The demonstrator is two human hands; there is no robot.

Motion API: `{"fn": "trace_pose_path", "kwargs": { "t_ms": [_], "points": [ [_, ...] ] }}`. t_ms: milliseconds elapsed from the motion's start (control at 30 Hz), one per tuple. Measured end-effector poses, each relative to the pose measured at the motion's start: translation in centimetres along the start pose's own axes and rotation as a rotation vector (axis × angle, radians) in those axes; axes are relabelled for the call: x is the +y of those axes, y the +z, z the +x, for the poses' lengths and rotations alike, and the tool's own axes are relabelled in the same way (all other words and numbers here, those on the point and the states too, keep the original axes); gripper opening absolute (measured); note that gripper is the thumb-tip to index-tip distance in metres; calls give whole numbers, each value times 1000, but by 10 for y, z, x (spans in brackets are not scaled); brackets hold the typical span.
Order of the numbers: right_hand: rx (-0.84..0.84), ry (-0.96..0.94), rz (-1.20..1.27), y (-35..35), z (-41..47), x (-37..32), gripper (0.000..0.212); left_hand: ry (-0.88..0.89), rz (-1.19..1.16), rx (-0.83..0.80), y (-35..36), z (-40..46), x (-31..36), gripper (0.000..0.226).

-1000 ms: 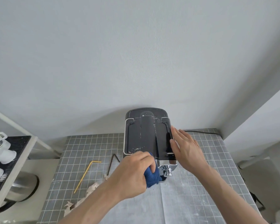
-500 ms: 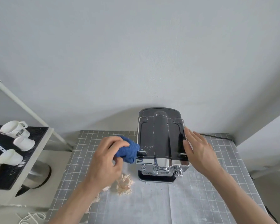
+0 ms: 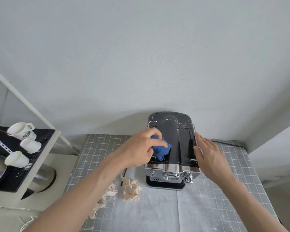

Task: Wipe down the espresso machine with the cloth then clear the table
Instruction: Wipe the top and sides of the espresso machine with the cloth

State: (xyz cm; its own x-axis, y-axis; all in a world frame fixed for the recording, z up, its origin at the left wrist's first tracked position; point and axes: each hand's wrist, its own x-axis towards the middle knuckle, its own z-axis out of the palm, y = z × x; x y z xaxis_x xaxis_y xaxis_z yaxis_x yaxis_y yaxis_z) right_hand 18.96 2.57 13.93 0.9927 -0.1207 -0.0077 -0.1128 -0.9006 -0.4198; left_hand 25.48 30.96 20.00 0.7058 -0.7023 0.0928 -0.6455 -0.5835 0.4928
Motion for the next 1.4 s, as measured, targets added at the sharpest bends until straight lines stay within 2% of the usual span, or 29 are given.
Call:
{"fn": "trace_pose_path", "kwargs": {
  "t_ms": [67, 167, 400, 467, 567, 633, 800, 867, 1000, 1133, 1267, 1333, 1400],
  "points": [
    [0, -2, 0, 0, 0, -1, 54, -15, 2, -141, -7, 8, 2, 47],
    [-2, 8, -3, -1, 0, -2, 54, -6, 55, -249, -11, 24, 2, 26],
    [-7, -10, -32, -4, -1, -4, 50, 31, 264, -404, -17, 56, -1, 16],
    [-11, -15, -36, -5, -1, -4, 49, 6, 352, -374, -11, 57, 1, 17],
    [-14, -10, -28, -5, -1, -4, 49, -68, 479, -203, 5, 53, 2, 19],
    [-14, -12, -28, -4, -1, -4, 49, -73, 460, -148, 8, 52, -2, 18],
    [-17, -3, -30, -3, -1, -3, 49, -106, 121, -375, -16, 53, -2, 29],
    [-21, 0, -25, -3, -1, -4, 50, -126, 42, -412, -18, 51, 3, 35],
    [-17, 17, -112, -1, 1, -11, 56, -156, 46, -347, -10, 46, 7, 30],
    [19, 64, -89, 7, 5, -29, 71, -167, 167, -269, -3, 43, 9, 24],
    [50, 9, -143, 13, 3, -28, 78, -160, 284, -173, 6, 43, 10, 22],
    [38, -47, -194, 16, 3, -28, 81, -175, 258, -177, 4, 43, 8, 27],
    [24, -84, -238, 19, 3, -28, 81, -212, 136, -229, -5, 44, 7, 35]
  ]
}}
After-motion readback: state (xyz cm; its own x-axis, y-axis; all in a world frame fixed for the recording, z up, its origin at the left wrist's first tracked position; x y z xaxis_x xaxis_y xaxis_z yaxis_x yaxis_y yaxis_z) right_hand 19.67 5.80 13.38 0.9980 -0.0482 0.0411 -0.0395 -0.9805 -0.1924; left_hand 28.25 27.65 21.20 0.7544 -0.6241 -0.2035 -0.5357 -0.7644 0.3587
